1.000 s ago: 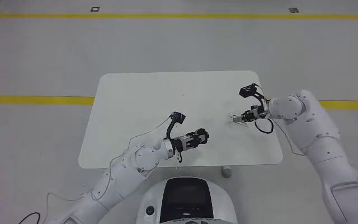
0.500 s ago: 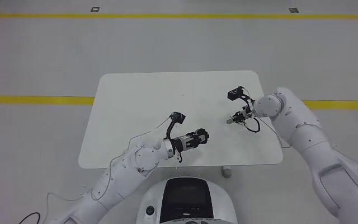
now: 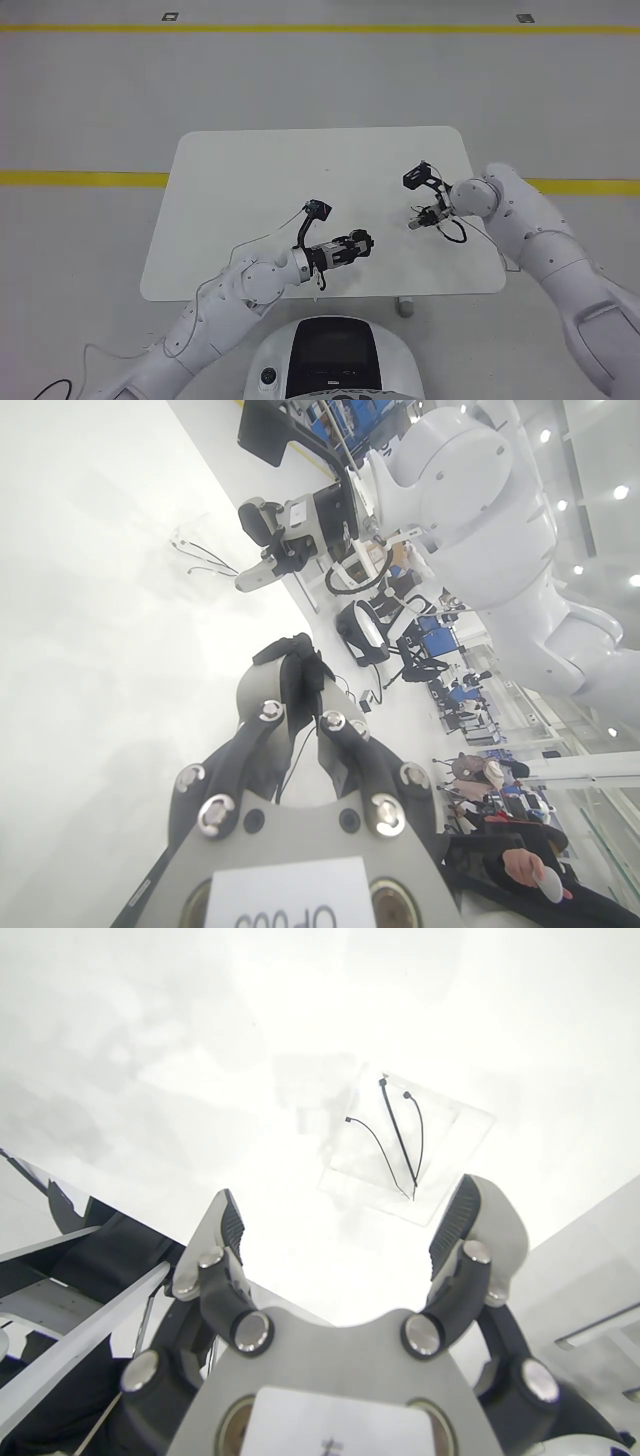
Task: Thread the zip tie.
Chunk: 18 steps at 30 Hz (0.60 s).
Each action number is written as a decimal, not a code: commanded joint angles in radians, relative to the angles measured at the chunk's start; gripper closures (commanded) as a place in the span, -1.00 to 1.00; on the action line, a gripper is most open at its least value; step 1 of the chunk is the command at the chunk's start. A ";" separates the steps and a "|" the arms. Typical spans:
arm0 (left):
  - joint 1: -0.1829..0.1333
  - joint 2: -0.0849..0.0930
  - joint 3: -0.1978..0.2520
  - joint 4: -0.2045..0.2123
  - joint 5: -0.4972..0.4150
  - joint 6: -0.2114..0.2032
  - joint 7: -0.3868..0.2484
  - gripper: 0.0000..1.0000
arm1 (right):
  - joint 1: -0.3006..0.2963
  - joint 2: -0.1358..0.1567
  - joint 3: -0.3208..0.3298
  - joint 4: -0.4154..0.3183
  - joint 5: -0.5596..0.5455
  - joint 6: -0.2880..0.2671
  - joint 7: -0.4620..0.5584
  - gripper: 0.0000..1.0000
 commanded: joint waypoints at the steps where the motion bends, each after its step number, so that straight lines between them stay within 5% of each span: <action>1: 0.000 0.000 0.000 0.000 0.000 0.000 0.000 1.00 | -0.005 0.006 0.008 -0.006 -0.013 -0.001 -0.009 -1.00; 12: 0.000 0.000 0.000 0.000 0.000 0.000 0.000 1.00 | -0.023 0.018 0.014 -0.027 -0.012 0.007 -0.025 -1.00; 18: 0.000 0.000 0.000 0.000 0.000 0.000 0.000 1.00 | -0.042 0.030 0.034 -0.063 -0.103 0.024 -0.057 -1.00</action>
